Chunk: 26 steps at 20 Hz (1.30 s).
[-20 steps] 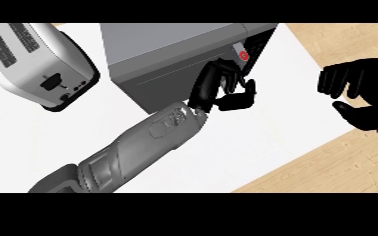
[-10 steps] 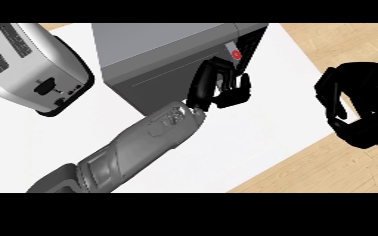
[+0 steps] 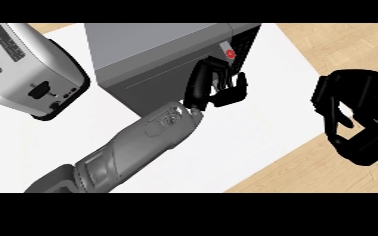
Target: Pick up the milk, place it into the microwave and close the microwave
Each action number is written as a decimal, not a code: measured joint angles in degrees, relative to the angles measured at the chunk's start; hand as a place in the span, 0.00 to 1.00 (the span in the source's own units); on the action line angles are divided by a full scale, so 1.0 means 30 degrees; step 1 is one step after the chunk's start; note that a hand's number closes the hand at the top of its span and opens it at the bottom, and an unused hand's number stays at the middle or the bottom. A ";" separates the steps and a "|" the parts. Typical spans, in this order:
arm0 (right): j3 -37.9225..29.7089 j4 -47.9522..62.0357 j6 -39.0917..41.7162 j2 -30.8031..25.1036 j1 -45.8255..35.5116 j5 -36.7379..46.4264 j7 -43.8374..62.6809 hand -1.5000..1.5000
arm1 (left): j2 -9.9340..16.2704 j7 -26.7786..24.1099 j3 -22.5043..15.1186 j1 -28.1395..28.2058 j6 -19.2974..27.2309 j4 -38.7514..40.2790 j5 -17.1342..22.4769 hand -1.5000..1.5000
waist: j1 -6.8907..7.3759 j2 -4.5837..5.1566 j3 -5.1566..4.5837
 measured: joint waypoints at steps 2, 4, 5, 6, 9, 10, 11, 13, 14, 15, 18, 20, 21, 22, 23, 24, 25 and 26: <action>0.0114 -0.0337 0.0013 0.0043 0.0083 -0.0117 0.0108 1.00 | 0.0038 -0.0109 0.0001 0.0056 0.0200 -0.0034 0.0033 1.00 | -0.0090 -0.0002 0.0001; 0.0204 -0.0633 0.0066 0.0041 0.0179 -0.0265 0.0214 1.00 | 0.0056 -0.0167 0.0012 0.0083 0.0351 -0.0049 0.0092 1.00 | -0.0147 -0.0004 0.0000; 0.0238 -0.0780 0.0080 0.0036 0.0190 -0.0317 0.0273 1.00 | 0.0074 -0.0214 0.0011 0.0105 0.0448 -0.0076 0.0108 1.00 | -0.0184 0.0004 -0.0002; 0.0223 -0.0875 0.0061 0.0023 0.0288 -0.0366 0.0305 1.00 | -0.0228 -0.0287 0.0230 0.0104 0.0841 0.0072 0.0199 1.00 | -0.0075 -0.0005 -0.0011; 0.1141 -0.1262 0.0610 -0.0296 0.0733 -0.0302 0.1036 1.00 | -0.0502 0.0232 0.0546 -0.0061 0.0803 -0.0077 0.0719 1.00 | 0.0178 0.0150 -0.0045; 0.1383 -0.1411 0.0710 -0.0327 0.0889 -0.0321 0.1201 1.00 | -0.0627 0.0429 0.0948 0.0051 0.0646 -0.0321 0.1216 1.00 | 0.0252 0.0234 -0.0101; 0.1550 -0.1556 0.0764 -0.0305 0.1042 -0.0407 0.1288 1.00 | -0.0803 0.0510 0.1468 0.0195 0.0471 -0.0550 0.1777 1.00 | 0.0382 0.0299 -0.0160; 0.1923 -0.1836 0.0852 -0.0226 0.1430 -0.0628 0.1469 1.00 | -0.1154 0.0654 0.2326 0.0310 -0.0045 -0.0879 0.2813 1.00 | 0.0595 0.0373 -0.0226; 0.2093 -0.1987 0.0881 -0.0205 0.1615 -0.0700 0.1559 1.00 | -0.1153 0.0716 0.2458 0.0344 -0.0425 -0.1073 0.3264 1.00 | 0.0683 0.0403 -0.0238; 0.2248 -0.2164 0.0880 -0.0145 0.1783 -0.0769 0.1623 1.00 | -0.1153 0.0749 0.2536 0.0374 -0.0868 -0.1221 0.3677 1.00 | 0.0793 0.0420 -0.0243; 0.2617 -0.2669 0.0761 0.0101 0.2395 -0.0901 0.1701 1.00 | -0.1156 0.0724 0.2683 0.0460 -0.2199 -0.1424 0.4736 1.00 | 0.1082 0.0408 -0.0224; 0.2804 -0.3023 0.0607 0.0285 0.2821 -0.0946 0.1700 1.00 | -0.1158 0.0640 0.2702 0.0510 -0.3042 -0.1436 0.5341 1.00 | 0.1286 0.0358 -0.0212; 0.2885 -0.3207 0.0546 0.0329 0.3036 -0.0941 0.1705 1.00 | -0.1161 0.0598 0.2699 0.0521 -0.3470 -0.1403 0.5621 1.00 | 0.1382 0.0322 -0.0206; 0.2953 -0.3411 0.0467 0.0390 0.3235 -0.0945 0.1696 1.00 | -0.1159 0.0513 0.2678 0.0549 -0.3878 -0.1365 0.5843 1.00 | 0.1468 0.0289 -0.0202; 0.2984 -0.3590 0.0394 0.0431 0.3419 -0.0932 0.1670 1.00 | -0.1158 0.0450 0.2662 0.0554 -0.4297 -0.1319 0.6070 1.00 | 0.1557 0.0264 -0.0192; 0.3053 -0.3788 0.0284 0.0510 0.3623 -0.0900 0.1653 1.00 | -0.1158 0.0401 0.2632 0.0575 -0.4728 -0.1282 0.6299 1.00 | 0.1658 0.0229 -0.0188; 0.3142 -0.3997 0.0179 0.0591 0.3840 -0.0876 0.1642 1.00 | -0.1155 0.0308 0.2605 0.0597 -0.5137 -0.1226 0.6489 1.00 | 0.1743 0.0197 -0.0186; 0.3217 -0.4216 0.0065 0.0670 0.4053 -0.0829 0.1622 1.00 | -0.1155 0.0220 0.2578 0.0638 -0.5527 -0.1181 0.6687 1.00 | 0.1830 0.0157 -0.0183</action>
